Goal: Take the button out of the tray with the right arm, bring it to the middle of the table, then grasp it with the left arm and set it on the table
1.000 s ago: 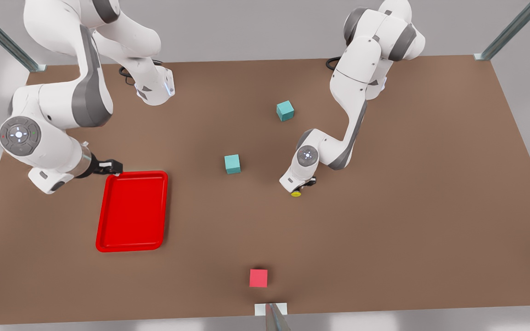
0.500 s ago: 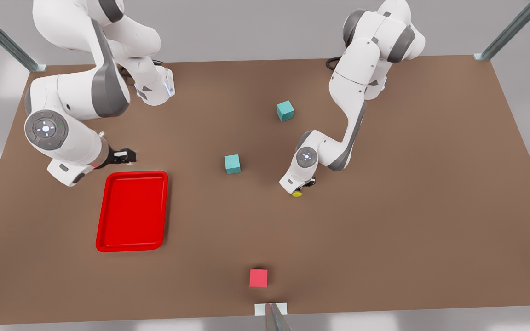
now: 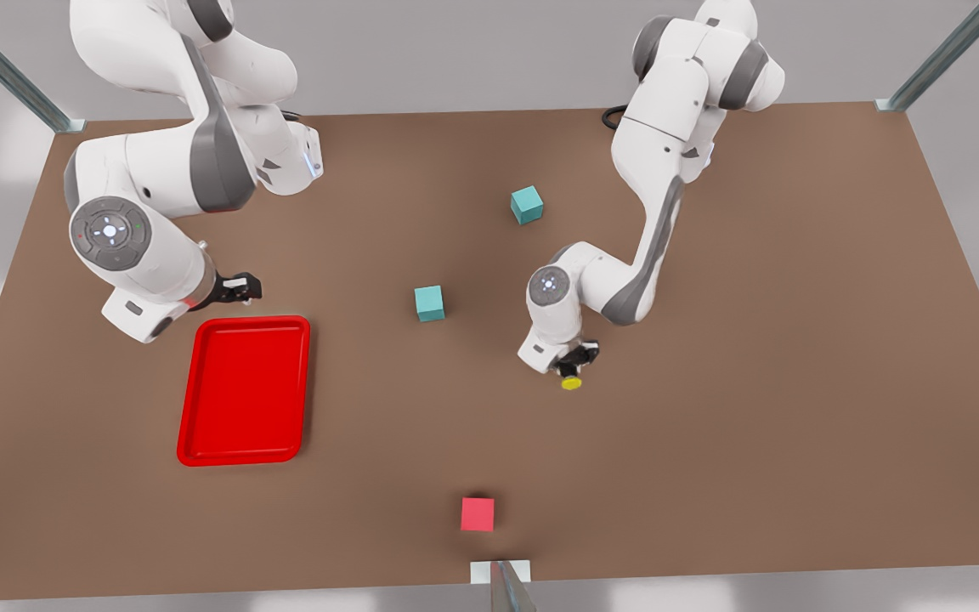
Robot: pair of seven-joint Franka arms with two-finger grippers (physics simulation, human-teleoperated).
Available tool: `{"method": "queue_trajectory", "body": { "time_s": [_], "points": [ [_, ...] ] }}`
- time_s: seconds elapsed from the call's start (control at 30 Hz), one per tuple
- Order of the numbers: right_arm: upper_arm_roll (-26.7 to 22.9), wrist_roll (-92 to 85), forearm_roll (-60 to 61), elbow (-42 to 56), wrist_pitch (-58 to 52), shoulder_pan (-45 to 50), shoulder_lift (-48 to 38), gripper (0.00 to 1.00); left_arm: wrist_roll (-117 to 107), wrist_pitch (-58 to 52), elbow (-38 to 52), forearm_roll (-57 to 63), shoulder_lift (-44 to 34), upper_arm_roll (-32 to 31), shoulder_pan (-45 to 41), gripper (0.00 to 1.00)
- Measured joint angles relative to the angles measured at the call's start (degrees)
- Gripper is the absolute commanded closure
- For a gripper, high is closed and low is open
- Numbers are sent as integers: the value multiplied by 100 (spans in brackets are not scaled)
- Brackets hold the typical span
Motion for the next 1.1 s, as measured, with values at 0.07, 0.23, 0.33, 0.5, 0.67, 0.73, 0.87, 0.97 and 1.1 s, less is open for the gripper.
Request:
{"method": "queue_trajectory", "body": {
  "time_s": [0.07, 0.23, 0.33, 0.5, 0.67, 0.73, 0.87, 0.97, 1.1],
  "points": [
    [1, 0, 18, 0, 1, 18, -1, 0, -1084, -404, 80, 1240, 31, 16, 5, 49],
    [-19, -7, 16, -13, -24, -62, 1, 0, -3739, -2091, 122, 3485, 246, 15, -68, 49],
    [0, -5, -3, -8, -109, 34, -13, 0, -5180, -2835, 126, 4106, 523, 13, -50, 49],
    [10, 5, 15, -50, -197, 207, -6, 0, -7405, -3247, 187, 4771, 1139, 20, 93, 49],
    [9, 12, 13, -52, -225, 236, 5, 0, -9118, -3370, 608, 4995, 1708, 21, 184, 49],
    [9, 14, 11, -46, -228, 234, 8, 0, -9680, -3376, 644, 5056, 1881, 21, 190, 49],
    [9, 18, 5, -41, -227, 233, 9, 0, -10635, -3362, 671, 5115, 2113, 21, 191, 48],
    [9, 21, 4, -41, -226, 233, 9, 0, -11226, -3335, 690, 5131, 2188, 21, 189, 43],
    [9, 23, 10, -41, -226, 233, 10, 0, -11681, -3308, 691, 5173, 2215, 14, 176, 0]
  ]
}}
